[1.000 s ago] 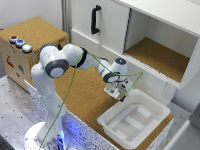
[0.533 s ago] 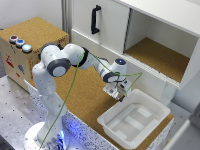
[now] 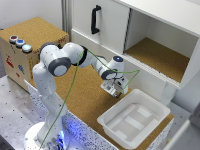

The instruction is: Go push the purple block to the left

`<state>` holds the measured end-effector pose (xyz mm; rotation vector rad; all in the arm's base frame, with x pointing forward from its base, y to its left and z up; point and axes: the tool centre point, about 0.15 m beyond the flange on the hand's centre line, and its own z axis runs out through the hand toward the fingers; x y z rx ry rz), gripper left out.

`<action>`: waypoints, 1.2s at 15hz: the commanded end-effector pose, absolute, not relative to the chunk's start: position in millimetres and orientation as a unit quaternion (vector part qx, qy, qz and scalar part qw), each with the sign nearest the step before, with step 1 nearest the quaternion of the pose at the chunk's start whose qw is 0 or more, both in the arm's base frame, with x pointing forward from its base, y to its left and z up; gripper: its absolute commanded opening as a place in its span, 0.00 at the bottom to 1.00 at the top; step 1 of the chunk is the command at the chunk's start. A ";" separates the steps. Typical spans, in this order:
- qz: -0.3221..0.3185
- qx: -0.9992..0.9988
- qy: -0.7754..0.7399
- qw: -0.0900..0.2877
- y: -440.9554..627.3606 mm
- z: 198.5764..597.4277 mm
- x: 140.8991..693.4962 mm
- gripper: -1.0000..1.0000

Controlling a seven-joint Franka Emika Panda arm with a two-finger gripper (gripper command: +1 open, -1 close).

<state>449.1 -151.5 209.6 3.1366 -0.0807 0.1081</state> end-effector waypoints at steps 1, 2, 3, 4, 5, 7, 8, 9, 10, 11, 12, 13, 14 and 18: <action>0.025 0.999 -0.038 0.004 -115.0 213.0 459.1 0.00; 0.021 0.999 -0.037 0.005 -110.5 210.8 458.2 0.00; 0.018 0.999 -0.036 0.007 -106.0 209.2 457.2 0.00; 0.017 0.999 -0.038 0.007 -103.0 209.3 457.1 0.00; 0.018 0.999 -0.040 0.008 -99.3 210.0 458.3 0.00; 0.017 0.999 -0.036 0.008 -89.3 211.4 461.8 0.00; 0.018 0.999 -0.034 0.010 -84.3 211.9 463.4 0.00; 0.017 0.999 -0.034 0.009 -80.3 212.6 464.8 0.00; 0.017 0.999 -0.033 0.008 -75.5 212.8 466.3 0.00; 0.016 0.999 -0.032 0.008 -70.3 212.1 467.9 0.00; 0.015 0.999 -0.031 0.004 -63.8 211.7 469.9 0.00; 0.014 0.999 -0.029 0.003 -58.2 210.6 471.8 0.00; 0.012 1.000 -0.024 0.003 -52.2 208.6 473.5 0.00; 0.007 1.000 -0.003 -0.002 -27.9 208.8 481.7 0.00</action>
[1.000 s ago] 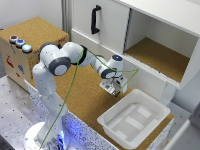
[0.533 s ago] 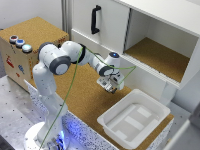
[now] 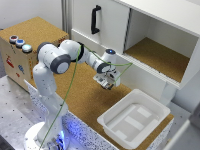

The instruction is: Go push the purple block to the left

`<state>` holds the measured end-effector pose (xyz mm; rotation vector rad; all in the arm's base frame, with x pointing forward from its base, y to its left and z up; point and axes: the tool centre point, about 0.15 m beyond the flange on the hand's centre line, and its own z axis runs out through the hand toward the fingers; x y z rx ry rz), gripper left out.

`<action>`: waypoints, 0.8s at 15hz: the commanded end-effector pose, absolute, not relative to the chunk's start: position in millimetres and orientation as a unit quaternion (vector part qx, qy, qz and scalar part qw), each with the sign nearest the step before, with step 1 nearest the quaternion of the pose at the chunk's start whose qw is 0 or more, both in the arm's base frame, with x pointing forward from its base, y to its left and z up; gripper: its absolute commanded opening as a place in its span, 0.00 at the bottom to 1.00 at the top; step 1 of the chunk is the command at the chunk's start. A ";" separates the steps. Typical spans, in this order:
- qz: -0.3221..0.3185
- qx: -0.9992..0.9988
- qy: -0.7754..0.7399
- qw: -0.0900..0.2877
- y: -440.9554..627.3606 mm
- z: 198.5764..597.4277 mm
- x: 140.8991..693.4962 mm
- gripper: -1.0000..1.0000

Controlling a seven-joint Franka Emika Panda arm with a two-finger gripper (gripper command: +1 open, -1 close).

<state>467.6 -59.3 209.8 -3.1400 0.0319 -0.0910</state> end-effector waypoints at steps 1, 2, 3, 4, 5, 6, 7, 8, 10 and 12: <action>-0.004 -1.000 -0.003 0.001 -21.7 209.4 483.3 0.00; 0.000 -1.000 -0.003 0.005 -17.9 210.4 484.2 0.00; 0.005 -1.000 -0.006 0.006 -13.6 211.2 483.8 0.00; 0.012 -1.000 -0.009 0.006 -9.6 211.4 482.5 0.00; 0.020 -1.000 -0.009 0.006 -6.4 211.6 481.1 0.00; 0.029 -0.999 -0.011 0.012 0.3 211.9 478.9 0.00; 0.032 -0.999 -0.013 0.015 5.9 212.5 477.6 0.00; 0.034 -0.999 -0.017 0.019 11.5 213.3 476.6 0.00; 0.031 -0.999 -0.031 0.022 26.4 216.4 476.3 0.00; 0.023 -0.998 -0.042 0.029 39.7 220.2 480.0 0.00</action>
